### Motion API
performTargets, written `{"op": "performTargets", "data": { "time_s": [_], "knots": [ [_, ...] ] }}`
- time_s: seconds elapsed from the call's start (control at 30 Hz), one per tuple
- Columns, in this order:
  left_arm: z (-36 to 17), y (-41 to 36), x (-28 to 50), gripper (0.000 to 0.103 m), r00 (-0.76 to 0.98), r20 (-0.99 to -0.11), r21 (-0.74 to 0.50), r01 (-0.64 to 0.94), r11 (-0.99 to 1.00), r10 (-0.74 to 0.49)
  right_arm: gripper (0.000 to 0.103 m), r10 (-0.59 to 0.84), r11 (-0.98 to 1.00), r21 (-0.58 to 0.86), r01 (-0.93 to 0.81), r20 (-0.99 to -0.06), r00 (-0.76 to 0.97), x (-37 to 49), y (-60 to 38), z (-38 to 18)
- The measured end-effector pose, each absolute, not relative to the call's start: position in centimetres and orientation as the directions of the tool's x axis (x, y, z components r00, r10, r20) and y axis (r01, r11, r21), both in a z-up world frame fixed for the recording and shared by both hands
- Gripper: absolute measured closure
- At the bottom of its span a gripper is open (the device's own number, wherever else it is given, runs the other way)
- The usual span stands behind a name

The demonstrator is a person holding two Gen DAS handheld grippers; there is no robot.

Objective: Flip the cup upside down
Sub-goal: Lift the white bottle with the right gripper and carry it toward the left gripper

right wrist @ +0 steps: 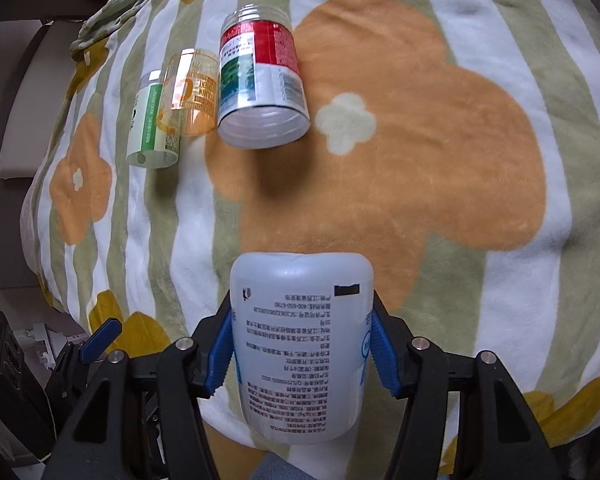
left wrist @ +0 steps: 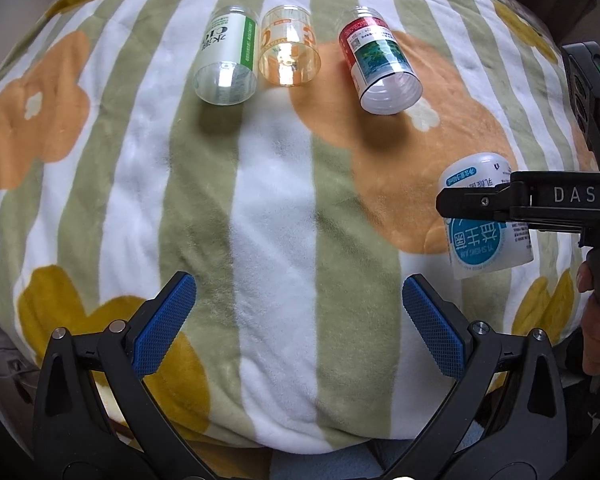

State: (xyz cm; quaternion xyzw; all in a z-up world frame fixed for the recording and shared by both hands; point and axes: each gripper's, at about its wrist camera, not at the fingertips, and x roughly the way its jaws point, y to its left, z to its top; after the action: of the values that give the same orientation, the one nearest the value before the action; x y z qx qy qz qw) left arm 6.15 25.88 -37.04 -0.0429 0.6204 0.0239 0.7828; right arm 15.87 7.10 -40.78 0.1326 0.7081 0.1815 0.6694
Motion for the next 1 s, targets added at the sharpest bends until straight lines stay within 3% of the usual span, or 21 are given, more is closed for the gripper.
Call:
{"op": "performTargets", "data": {
  "time_s": [0.6,0.63,0.67,0.7,0.73,1.0],
  "knots": [
    [-39.5,27.2,4.0,0.0,0.171,-0.983,-0.092,-0.128,0.988,-0.069,0.046,0.345,0.937,0.348,-0.026,-0.936,-0.074,11.7,9.7,-44.8],
    [-39.4,27.2,4.0,0.0,0.17,-0.983,-0.093,-0.126,0.988,-0.071,0.043,0.352,0.935,0.354,-0.007,-0.933,-0.071,11.7,9.6,-44.8],
    [-39.3,27.2,4.0,0.0,0.169,-0.983,-0.095,-0.124,0.988,-0.073,0.03,0.369,0.929,0.369,0.018,-0.927,-0.071,11.6,9.6,-44.7],
    [-39.1,27.1,4.0,0.0,0.168,-0.983,-0.097,-0.122,0.988,-0.075,0.009,0.389,0.921,0.387,0.04,-0.918,-0.076,11.6,9.5,-44.7],
    [-39.0,27.0,4.0,0.0,0.166,-0.983,-0.097,-0.12,0.988,-0.077,0.0,0.404,0.915,0.401,0.055,-0.911,-0.081,11.5,9.4,-44.5],
    [-37.0,25.9,6.2,0.0,0.155,-0.976,-0.171,-0.112,0.979,-0.153,0.0,0.383,0.922,0.384,0.049,-0.923,0.022,11.4,5.6,-39.4]
  ]
}}
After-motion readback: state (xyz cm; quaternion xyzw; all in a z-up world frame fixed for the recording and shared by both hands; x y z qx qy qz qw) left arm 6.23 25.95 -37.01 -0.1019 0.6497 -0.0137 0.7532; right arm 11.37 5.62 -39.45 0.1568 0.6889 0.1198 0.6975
